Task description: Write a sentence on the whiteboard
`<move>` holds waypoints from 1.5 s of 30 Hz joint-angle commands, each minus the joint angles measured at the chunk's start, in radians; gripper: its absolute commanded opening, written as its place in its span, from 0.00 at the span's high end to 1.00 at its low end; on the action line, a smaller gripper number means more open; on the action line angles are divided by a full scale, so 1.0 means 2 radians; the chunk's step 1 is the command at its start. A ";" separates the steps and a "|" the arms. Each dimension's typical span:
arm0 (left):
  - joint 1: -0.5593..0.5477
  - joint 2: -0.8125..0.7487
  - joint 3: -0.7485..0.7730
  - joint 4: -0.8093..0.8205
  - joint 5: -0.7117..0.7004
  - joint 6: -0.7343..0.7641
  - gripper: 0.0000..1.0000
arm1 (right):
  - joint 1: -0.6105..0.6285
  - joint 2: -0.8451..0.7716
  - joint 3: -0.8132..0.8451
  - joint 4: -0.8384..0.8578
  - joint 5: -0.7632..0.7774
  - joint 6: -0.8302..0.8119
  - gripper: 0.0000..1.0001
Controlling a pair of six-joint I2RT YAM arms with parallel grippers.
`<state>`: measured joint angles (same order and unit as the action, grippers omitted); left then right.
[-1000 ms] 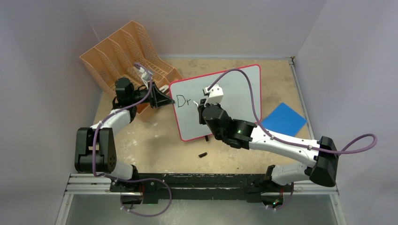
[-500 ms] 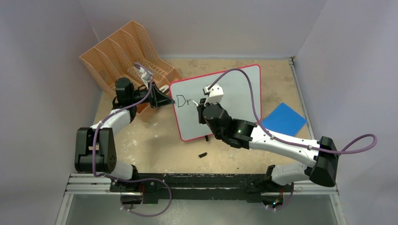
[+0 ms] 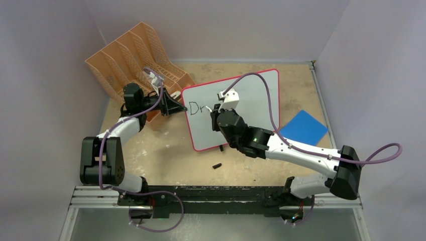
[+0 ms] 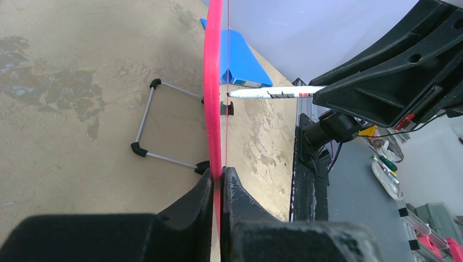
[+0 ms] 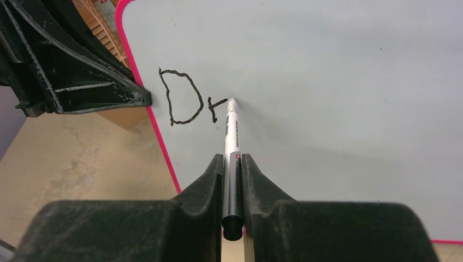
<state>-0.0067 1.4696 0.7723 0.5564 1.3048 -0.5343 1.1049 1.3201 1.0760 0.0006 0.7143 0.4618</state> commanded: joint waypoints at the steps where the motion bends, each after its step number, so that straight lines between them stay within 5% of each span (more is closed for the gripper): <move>1: -0.005 -0.015 0.006 0.012 0.017 0.016 1.00 | -0.002 -0.006 0.002 0.010 0.004 0.009 1.00; 45: -0.006 -0.015 0.007 0.009 0.016 0.018 1.00 | -0.013 0.001 0.004 -0.023 0.023 0.018 1.00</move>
<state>-0.0071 1.4696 0.7723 0.5507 1.2972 -0.5301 1.0920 1.3296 1.0760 -0.0212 0.7155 0.4801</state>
